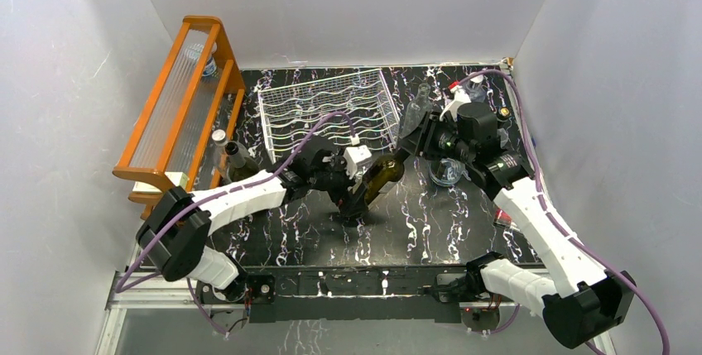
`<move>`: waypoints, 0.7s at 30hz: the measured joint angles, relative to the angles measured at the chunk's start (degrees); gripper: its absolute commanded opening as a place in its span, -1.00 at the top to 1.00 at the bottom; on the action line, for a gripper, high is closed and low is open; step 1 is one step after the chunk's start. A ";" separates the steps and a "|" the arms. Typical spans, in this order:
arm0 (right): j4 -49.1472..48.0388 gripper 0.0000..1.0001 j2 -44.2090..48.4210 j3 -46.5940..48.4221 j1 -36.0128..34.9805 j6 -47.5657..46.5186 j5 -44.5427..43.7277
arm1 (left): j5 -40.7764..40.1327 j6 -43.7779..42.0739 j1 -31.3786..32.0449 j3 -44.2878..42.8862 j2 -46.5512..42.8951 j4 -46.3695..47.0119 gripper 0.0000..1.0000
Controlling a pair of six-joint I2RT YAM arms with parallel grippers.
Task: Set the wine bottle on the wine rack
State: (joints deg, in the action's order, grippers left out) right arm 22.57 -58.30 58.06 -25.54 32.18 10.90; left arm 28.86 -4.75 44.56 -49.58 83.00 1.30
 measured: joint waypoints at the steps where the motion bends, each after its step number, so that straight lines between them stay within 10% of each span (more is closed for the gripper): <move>1: -0.04 1.00 0.00 -0.13 0.00 0.35 0.00 | -0.92 -0.24 0.22 0.63 0.35 0.98 -0.82; 21: -0.48 1.00 5.05 -1.73 0.02 5.49 2.01 | 1.75 3.10 0.68 10.71 -0.15 24.74 -0.91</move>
State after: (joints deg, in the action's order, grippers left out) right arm 22.09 -53.25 56.34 -25.52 37.67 12.91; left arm 30.61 -1.65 45.23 -38.87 82.85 26.04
